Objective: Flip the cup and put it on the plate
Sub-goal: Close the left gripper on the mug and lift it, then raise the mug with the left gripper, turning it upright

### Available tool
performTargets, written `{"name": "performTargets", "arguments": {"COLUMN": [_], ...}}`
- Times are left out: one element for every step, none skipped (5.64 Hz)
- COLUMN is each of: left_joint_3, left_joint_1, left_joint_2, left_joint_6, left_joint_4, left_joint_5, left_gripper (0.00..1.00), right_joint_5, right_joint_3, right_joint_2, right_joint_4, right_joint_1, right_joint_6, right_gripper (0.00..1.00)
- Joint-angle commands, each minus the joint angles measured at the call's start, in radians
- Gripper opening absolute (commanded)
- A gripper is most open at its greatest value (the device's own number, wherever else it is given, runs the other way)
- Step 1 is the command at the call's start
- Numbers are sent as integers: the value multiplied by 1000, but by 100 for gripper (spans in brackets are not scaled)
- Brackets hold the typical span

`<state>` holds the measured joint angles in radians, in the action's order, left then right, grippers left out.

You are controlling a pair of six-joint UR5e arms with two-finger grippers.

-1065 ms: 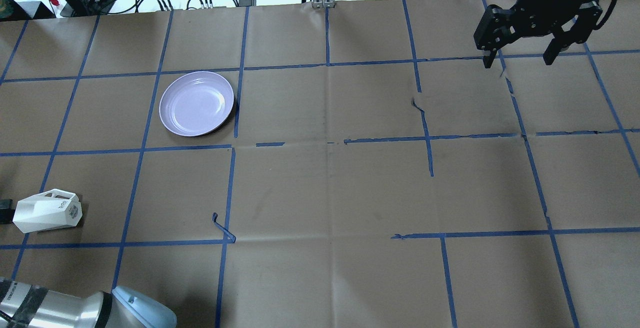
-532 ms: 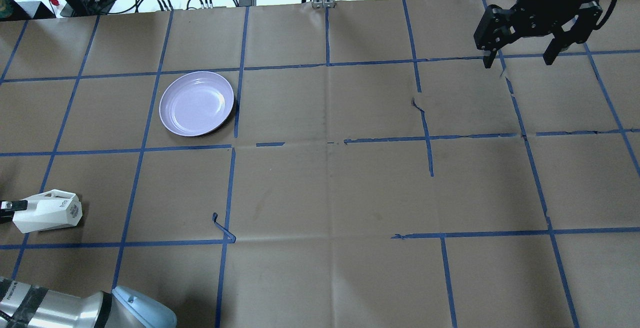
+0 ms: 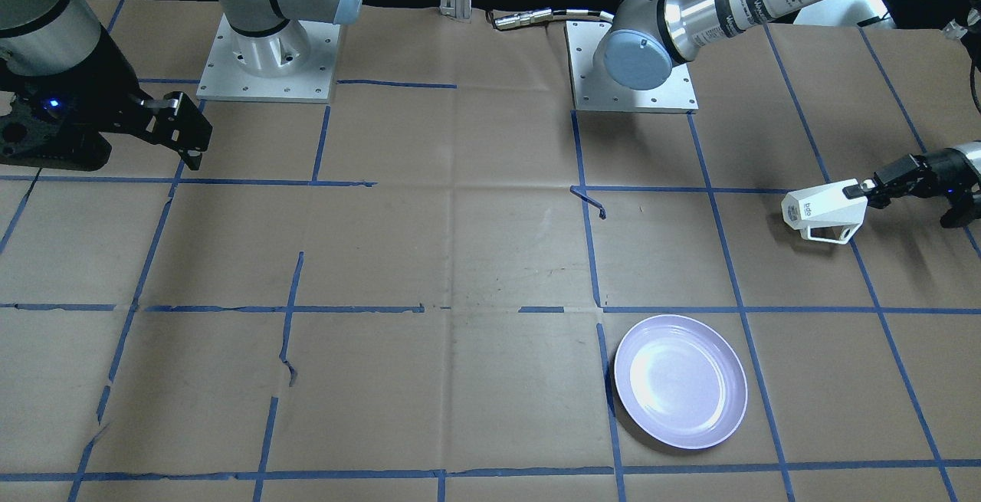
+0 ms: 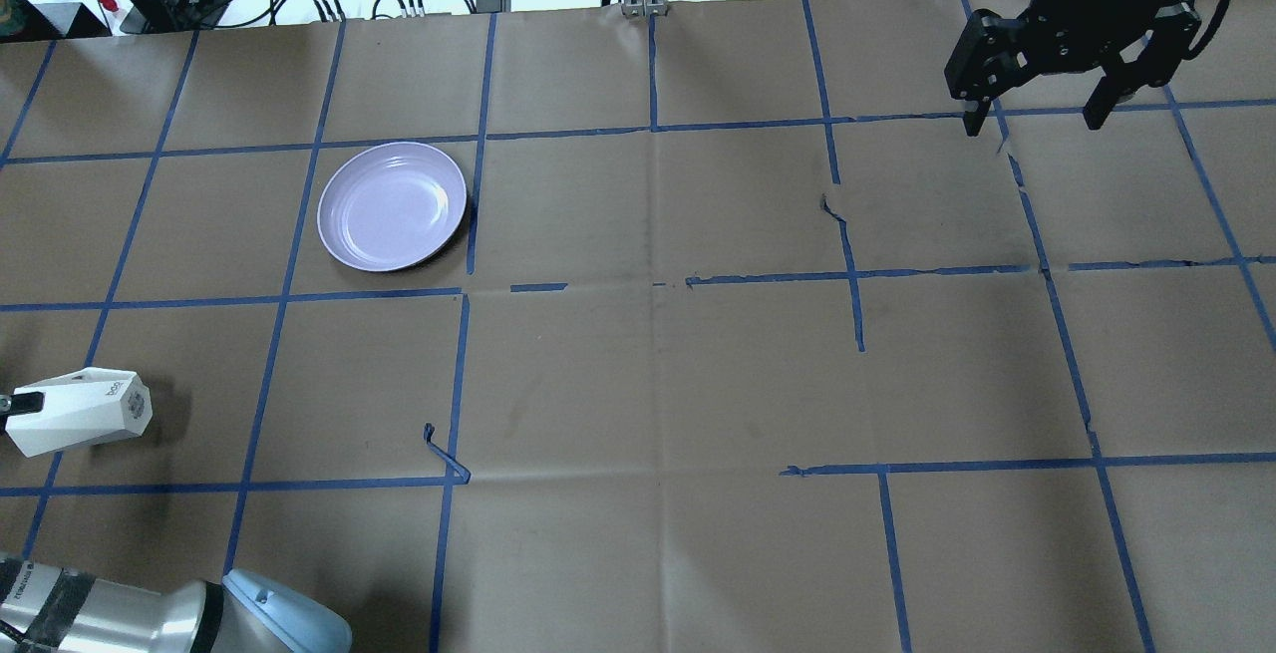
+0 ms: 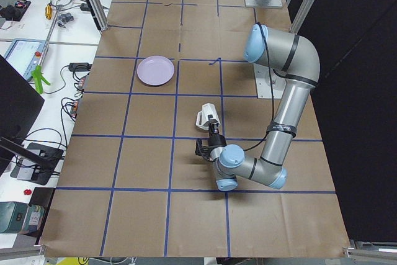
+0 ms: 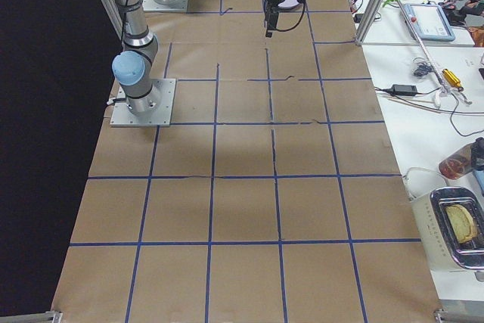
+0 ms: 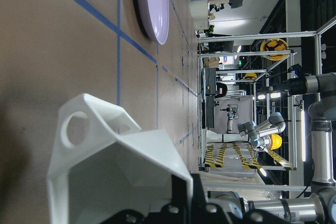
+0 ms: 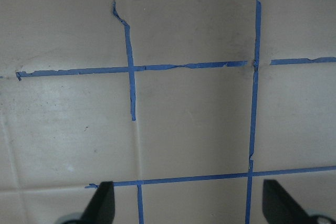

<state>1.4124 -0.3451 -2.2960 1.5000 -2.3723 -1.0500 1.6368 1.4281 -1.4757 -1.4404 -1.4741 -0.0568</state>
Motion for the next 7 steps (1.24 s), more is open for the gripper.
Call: {"name": "performTargets", "arguments": {"left_joint_3": [-71, -84, -85, -86, -84, -84, -84], "left_joint_1": [-3, -11, -26, -79, -180, -292, -427], "left_joint_2": [146, 232, 295, 384, 468, 531, 565], "left_joint_6": [-94, -159, -212, -286, -490, -629, -768], "left_joint_4": [-152, -174, -163, -118, 94, 225, 377], "left_joint_5": [10, 31, 36, 35, 22, -26, -116], "left_gripper": [0, 0, 0, 0, 0, 0, 0], "right_joint_5": [0, 0, 0, 0, 0, 0, 0], "right_joint_3": [0, 0, 0, 0, 0, 0, 0], "right_joint_2": [0, 0, 0, 0, 0, 0, 0], "right_joint_4": [-1, -2, 0, 0, 0, 0, 0], "right_joint_1": [0, 0, 0, 0, 0, 0, 0], "right_joint_6": [0, 0, 0, 0, 0, 0, 0], "right_gripper": [100, 100, 100, 100, 100, 100, 100]}}
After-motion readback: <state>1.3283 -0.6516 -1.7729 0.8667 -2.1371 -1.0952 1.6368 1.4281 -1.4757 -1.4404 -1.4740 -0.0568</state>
